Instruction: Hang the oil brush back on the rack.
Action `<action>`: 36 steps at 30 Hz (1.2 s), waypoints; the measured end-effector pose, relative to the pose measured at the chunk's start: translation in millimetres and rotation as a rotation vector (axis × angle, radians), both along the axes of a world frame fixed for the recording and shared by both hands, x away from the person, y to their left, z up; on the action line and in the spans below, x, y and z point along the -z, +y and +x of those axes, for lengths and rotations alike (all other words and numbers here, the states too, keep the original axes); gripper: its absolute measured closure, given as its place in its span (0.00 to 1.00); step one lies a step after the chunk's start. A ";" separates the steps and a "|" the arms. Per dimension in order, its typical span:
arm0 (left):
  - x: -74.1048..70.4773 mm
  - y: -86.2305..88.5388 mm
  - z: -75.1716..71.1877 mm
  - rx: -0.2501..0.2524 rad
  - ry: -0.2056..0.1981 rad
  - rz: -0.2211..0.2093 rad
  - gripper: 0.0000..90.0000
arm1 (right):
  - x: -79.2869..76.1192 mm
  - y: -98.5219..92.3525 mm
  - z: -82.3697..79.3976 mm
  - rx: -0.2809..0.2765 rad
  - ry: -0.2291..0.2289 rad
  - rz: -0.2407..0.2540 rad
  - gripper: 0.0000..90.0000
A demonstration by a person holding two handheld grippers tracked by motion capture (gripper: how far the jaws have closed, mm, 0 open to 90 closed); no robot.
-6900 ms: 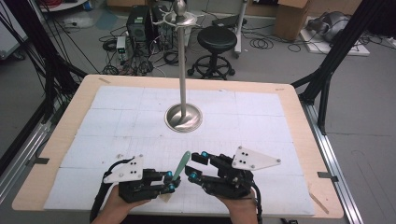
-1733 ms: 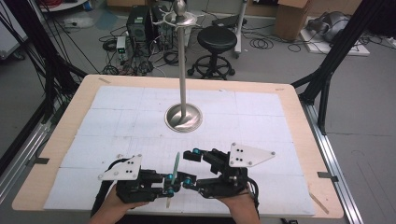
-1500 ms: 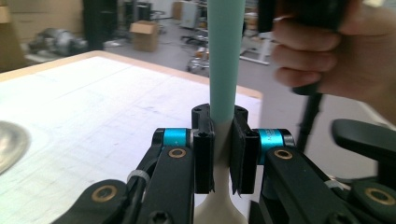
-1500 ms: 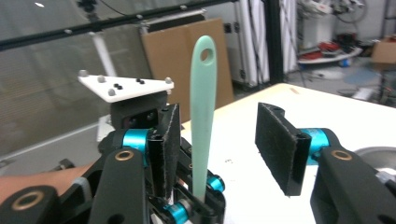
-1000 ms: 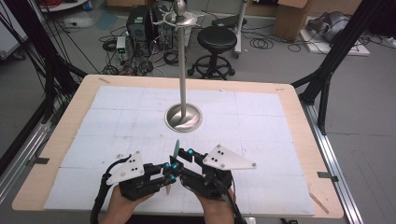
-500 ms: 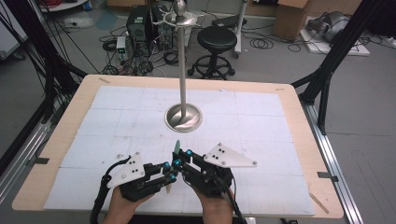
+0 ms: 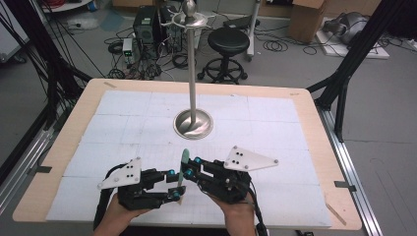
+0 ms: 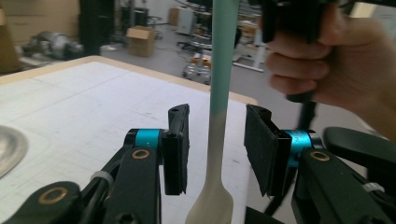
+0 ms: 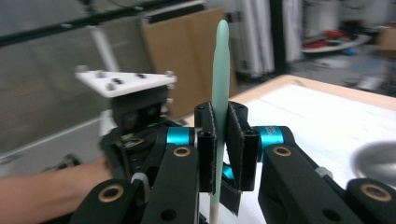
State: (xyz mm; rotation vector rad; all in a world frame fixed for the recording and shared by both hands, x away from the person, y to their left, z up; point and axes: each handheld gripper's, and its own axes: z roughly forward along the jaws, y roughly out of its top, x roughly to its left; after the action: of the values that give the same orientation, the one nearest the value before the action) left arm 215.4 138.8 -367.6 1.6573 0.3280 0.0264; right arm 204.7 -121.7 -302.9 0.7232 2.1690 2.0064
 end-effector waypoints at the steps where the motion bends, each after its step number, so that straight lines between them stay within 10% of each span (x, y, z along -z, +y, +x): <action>1: -0.2 0.7 0.1 0.025 0.004 -0.008 0.68 | 0.3 -1.4 1.6 -0.034 0.000 0.011 0.92; 8: -0.3 2.4 0.1 0.136 0.021 -0.030 0.72 | 6.8 -8.9 13.3 -0.226 -0.008 0.065 0.92; 25: 0.2 0.5 2.5 0.183 0.023 -0.030 0.93 | 16.2 -7.0 15.9 -0.320 -0.004 0.053 0.92; 27: 0.1 0.7 3.2 0.159 0.020 -0.023 0.93 | 16.7 -7.3 15.3 -0.302 -0.010 0.054 0.89; 29: -0.1 1.0 5.0 0.127 0.024 -0.021 0.93 | 16.9 -9.5 14.6 -0.242 -0.006 0.071 0.63; 36: -2.0 1.7 20.4 0.003 0.042 -0.012 0.94 | 22.4 -44.1 -4.7 -0.019 -0.056 0.081 0.43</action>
State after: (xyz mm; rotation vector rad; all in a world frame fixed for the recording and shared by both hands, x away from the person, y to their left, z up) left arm 235.8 140.6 -365.7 1.6479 0.3563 -0.0127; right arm 200.0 -165.8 -325.3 0.6500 2.0818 2.1084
